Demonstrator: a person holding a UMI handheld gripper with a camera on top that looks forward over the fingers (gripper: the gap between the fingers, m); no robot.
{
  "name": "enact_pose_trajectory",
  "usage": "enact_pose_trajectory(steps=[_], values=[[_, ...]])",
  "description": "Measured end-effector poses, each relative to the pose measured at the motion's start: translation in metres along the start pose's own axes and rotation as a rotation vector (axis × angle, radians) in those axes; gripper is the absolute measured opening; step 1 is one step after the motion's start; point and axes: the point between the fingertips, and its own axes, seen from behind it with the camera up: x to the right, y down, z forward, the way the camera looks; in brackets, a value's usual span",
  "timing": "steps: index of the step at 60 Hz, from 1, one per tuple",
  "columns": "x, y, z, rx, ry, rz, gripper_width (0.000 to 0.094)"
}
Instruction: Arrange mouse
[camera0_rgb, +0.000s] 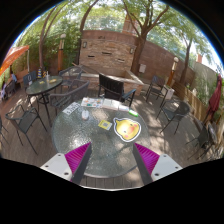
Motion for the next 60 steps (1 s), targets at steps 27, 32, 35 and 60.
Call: enact_pose_trajectory(steps=[27,32,35,60], values=[[-0.075,0.066,0.091,-0.138,-0.092,0.015,0.0854],[-0.106,0.051,0.128,-0.141,-0.127,0.027,0.0856],[-0.126,0.047,0.162,-0.111,-0.153,0.032,0.0855],[-0.222,-0.074,0.444,0.026,-0.203,-0.063,0.0845]])
